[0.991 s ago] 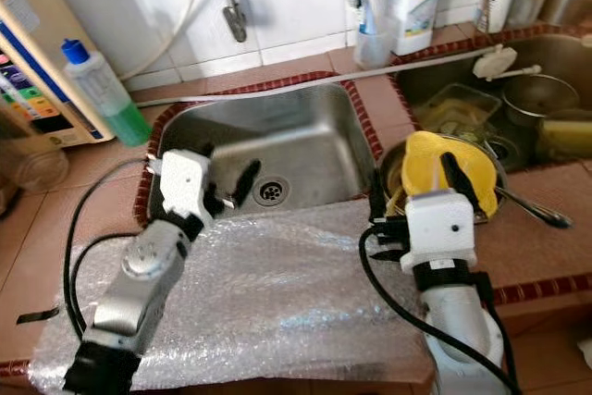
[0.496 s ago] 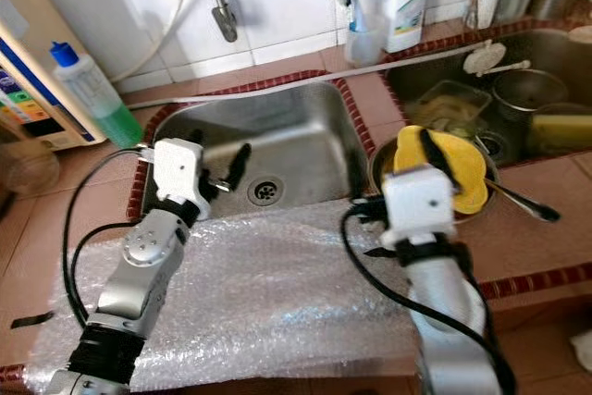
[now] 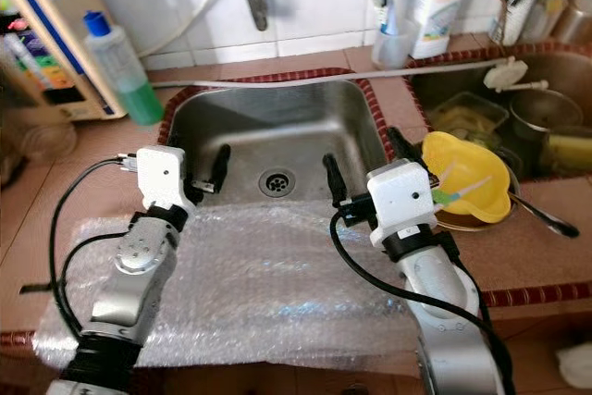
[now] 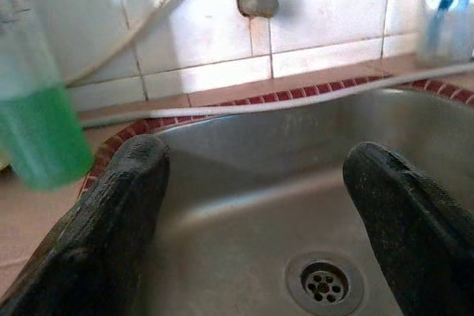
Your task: Kitchen organization
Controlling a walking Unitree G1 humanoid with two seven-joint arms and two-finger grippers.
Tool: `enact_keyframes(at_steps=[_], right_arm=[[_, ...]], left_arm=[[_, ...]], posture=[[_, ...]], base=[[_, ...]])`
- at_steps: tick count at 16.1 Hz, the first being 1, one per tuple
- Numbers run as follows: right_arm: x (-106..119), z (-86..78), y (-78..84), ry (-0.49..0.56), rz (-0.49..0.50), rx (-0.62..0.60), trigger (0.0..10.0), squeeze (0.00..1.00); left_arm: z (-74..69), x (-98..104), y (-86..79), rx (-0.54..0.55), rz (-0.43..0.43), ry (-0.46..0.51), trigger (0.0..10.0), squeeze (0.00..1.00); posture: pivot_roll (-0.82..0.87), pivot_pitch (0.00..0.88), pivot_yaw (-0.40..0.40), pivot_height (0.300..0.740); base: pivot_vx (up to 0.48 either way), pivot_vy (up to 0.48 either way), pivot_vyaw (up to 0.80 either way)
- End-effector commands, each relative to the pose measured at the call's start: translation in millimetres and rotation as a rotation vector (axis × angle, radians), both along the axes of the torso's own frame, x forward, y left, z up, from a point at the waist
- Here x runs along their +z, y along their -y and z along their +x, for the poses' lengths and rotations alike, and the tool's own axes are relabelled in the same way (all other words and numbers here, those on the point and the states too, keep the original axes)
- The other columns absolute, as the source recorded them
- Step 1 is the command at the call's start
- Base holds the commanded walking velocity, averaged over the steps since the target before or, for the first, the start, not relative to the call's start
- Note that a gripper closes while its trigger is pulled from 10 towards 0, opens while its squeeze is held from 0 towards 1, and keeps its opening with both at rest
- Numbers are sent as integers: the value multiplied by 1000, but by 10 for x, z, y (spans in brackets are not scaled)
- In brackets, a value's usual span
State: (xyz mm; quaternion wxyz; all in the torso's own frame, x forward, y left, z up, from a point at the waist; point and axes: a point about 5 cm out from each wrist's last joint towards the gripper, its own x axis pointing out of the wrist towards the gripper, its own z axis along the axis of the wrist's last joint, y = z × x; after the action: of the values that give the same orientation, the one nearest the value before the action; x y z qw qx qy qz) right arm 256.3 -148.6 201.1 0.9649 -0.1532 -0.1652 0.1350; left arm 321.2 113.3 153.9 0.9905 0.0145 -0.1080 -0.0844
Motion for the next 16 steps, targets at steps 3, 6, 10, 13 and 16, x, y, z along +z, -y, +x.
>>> enact_keyframes(at_steps=[3,6,10,13,16], right_arm=[[10,26,-105,-3,6,37,10000,969],[0,-13,-94,10,-6,18,10000,969],[80,-111,-55,62,-34,-43,10000,969],[161,-300,-35,76,-65,-49,10000,961],[118,-441,61,53,-104,-87,10000,957]], left_arm=[[-28,18,-15,21,1,16,10000,0],[-50,7,-23,11,13,13,10000,0],[-47,41,43,-46,21,13,10000,0],[-77,34,42,-72,14,-3,10000,0],[-92,1,43,-106,16,-23,10000,0]], posture=[[-309,133,73,740],[-318,138,98,740],[-345,144,142,740],[-363,151,159,740],[-382,156,169,740]], base=[[0,0,0],[0,0,0],[0,0,0],[0,0,0],[0,0,0]])
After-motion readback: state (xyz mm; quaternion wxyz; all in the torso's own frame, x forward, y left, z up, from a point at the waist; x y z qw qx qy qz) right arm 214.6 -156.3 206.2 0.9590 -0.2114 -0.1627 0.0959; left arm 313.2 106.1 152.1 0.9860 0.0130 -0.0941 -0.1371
